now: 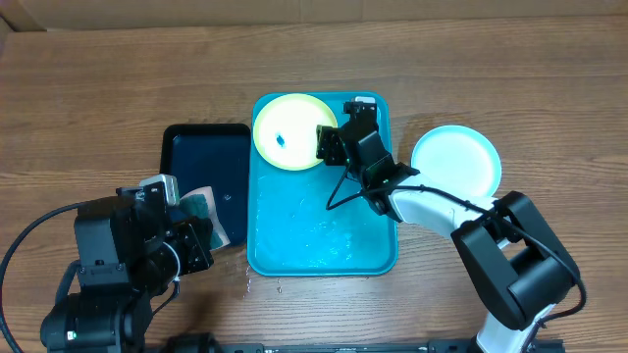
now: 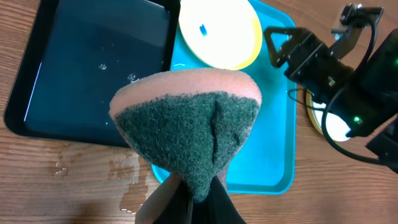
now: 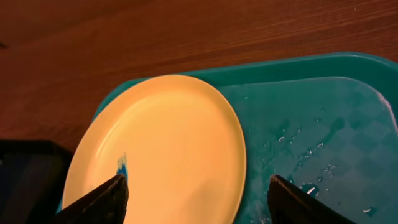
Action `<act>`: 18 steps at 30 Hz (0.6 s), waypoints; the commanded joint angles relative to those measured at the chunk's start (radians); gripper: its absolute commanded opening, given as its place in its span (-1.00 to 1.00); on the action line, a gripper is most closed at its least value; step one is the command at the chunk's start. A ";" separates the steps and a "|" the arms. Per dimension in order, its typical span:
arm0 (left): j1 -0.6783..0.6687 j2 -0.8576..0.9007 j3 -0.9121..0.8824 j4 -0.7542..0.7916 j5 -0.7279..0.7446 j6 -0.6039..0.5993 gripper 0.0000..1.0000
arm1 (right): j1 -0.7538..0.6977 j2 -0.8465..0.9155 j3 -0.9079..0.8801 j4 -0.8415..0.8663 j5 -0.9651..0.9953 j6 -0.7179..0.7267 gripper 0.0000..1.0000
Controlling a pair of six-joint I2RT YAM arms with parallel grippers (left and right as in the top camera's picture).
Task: Clean dirty plates on tray and stack at the side
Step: 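Release the white plate and move the right gripper to the tray's yellow plate, then grip the yellow plate rim with the right gripper and drag it forward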
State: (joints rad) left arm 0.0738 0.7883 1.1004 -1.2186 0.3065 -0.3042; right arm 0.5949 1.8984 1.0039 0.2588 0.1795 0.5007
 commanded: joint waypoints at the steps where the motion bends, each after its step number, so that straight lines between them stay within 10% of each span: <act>1: 0.005 0.003 0.015 0.005 -0.003 0.012 -0.92 | -0.006 0.045 -0.003 0.042 0.026 -0.001 0.40; 12: 0.005 0.035 0.015 0.004 -0.002 0.012 -0.92 | -0.006 0.142 -0.003 0.122 0.030 -0.005 0.24; 18: 0.005 0.043 0.015 0.004 -0.002 0.012 -0.92 | -0.006 0.153 -0.003 0.118 0.029 -0.005 -0.25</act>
State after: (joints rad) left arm 0.0738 0.8299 1.1004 -1.2186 0.3065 -0.3038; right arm 0.5949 2.0411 1.0035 0.3721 0.1970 0.4931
